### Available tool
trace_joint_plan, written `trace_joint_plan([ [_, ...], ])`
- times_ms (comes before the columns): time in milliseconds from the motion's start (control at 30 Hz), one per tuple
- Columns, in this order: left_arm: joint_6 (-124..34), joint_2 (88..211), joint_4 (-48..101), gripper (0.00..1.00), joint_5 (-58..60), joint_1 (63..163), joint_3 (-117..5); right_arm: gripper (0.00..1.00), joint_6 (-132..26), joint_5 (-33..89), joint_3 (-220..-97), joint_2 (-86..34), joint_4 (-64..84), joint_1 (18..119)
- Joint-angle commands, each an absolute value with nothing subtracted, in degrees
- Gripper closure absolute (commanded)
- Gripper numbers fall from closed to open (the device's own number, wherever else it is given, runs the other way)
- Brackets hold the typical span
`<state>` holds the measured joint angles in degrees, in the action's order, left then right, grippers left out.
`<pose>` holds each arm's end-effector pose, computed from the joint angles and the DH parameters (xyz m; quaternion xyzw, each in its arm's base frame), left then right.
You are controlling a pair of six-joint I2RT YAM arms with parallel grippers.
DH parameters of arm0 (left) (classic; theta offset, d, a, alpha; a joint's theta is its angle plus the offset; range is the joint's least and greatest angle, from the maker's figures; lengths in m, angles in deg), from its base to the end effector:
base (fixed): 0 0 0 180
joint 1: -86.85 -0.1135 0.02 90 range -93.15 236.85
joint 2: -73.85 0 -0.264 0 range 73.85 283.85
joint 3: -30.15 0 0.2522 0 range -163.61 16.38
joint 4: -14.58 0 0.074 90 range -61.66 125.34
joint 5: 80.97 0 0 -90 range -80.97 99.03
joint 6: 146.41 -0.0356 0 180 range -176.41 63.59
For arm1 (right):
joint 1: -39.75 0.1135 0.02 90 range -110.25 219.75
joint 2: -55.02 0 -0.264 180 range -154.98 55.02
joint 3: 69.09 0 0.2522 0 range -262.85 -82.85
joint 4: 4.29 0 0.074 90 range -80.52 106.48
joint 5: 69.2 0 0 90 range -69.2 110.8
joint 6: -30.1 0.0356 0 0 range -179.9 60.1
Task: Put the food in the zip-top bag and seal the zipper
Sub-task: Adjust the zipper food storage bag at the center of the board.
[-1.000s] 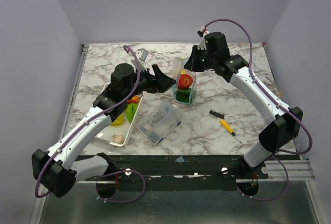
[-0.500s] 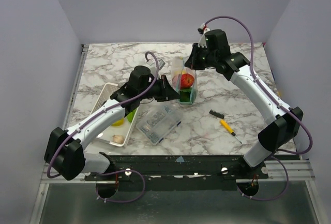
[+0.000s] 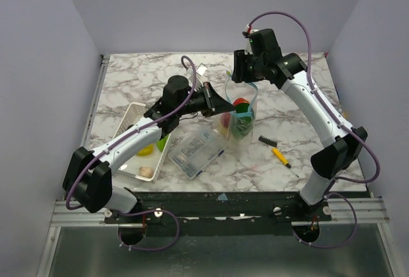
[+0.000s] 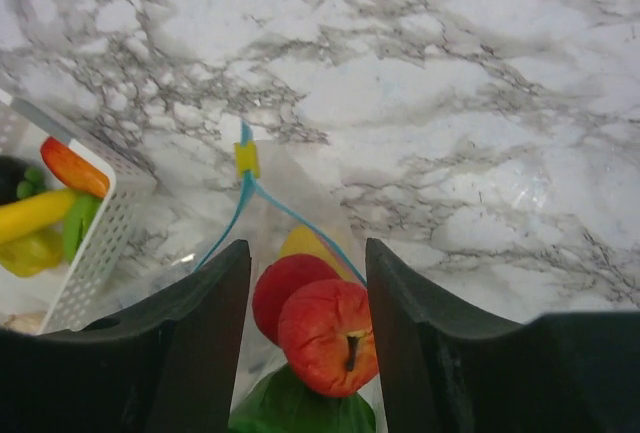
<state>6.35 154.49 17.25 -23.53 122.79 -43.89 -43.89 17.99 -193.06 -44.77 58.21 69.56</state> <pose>0.2561 -0.2093 0.3282 0.0070 0.7535 -0.6108 0.2429 0.3314 0.1878 0.4090 -0.0975 0.8945 0.1493 0.4099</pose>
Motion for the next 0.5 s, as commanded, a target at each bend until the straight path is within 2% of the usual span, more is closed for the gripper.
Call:
trace_joint_plan([
  [0, 9.94, 154.42, 12.34, 1.00, -21.52, 123.05, -43.95, 0.46, -44.61, 15.27, -190.79, -40.42, 64.51, 70.87],
  [133, 10.03, 154.62, 12.09, 1.00, -21.50, 123.02, -43.81, 0.42, -43.86, 14.78, -186.64, -35.70, 64.75, 71.21],
  [300, 9.94, 154.58, 12.07, 1.00, -21.43, 123.06, -43.21, 0.37, -40.76, 0.34, -183.37, -30.93, 65.11, 71.22],
  [467, 9.77, 155.40, 12.17, 1.00, -22.16, 123.02, -43.98, 0.27, -38.82, -4.35, -185.15, -29.89, 67.30, 71.17],
])
